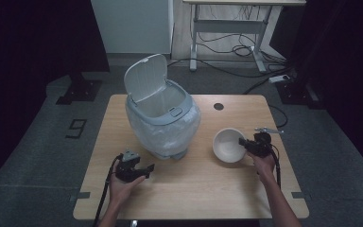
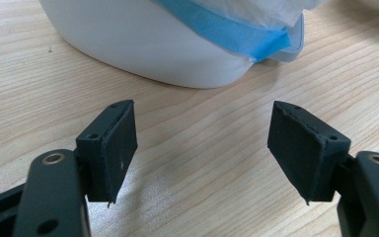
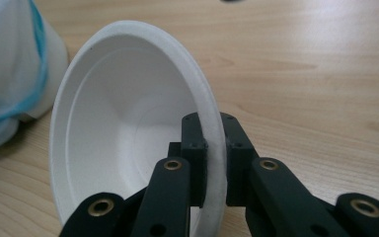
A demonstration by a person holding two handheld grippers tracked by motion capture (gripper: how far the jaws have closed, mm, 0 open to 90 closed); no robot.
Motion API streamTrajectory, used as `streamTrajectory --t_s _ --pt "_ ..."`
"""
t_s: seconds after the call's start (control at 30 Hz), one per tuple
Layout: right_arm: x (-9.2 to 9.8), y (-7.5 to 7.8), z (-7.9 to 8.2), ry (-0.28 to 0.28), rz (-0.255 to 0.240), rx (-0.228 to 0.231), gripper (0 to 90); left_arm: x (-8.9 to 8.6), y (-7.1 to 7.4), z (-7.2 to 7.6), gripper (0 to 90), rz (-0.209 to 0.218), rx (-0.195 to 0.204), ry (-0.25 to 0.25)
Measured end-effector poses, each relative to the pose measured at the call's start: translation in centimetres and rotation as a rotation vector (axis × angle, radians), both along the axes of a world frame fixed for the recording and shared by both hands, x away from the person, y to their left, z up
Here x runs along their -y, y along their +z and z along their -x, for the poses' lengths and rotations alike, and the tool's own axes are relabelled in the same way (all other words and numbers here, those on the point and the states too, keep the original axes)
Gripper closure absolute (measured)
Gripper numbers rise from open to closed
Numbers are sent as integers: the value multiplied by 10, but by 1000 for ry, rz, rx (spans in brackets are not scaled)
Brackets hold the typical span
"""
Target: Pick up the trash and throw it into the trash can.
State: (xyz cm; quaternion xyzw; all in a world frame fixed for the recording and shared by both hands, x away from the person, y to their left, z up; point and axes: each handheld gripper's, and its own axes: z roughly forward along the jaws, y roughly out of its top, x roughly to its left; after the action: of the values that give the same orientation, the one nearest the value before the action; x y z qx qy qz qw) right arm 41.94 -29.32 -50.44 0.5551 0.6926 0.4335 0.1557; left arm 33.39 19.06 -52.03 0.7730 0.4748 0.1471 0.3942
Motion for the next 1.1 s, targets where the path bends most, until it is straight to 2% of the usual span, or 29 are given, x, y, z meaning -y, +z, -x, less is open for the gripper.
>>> streamTrajectory --t_s 0.07,0.17,0.27,0.3,0.43,0.67,0.87,1.1 --pt "2 8 6 -2 -17 35 828 0 0 0 271 -2 -1 0" --pt "3 14 10 5 -31 59 828 0 0 0 271 -2 -2 0" --pt "3 28 18 23 -49 104 828 0 -1 0 272 -3 -4 -1" --pt "3 28 18 23 -49 104 828 0 -1 0 272 -3 -4 -1" --pt "2 47 27 47 -82 167 828 1 -1 0 273 -3 -5 -2" --pt "-1 63 35 66 -110 220 828 1 -1 0 274 -4 -9 -4" --pt "-6 84 36 82 -123 280 828 3 -2 0 282 -5 -13 -9" --pt "-10 99 36 85 -146 318 828 3 -2 -1 282 -1 -13 -8"
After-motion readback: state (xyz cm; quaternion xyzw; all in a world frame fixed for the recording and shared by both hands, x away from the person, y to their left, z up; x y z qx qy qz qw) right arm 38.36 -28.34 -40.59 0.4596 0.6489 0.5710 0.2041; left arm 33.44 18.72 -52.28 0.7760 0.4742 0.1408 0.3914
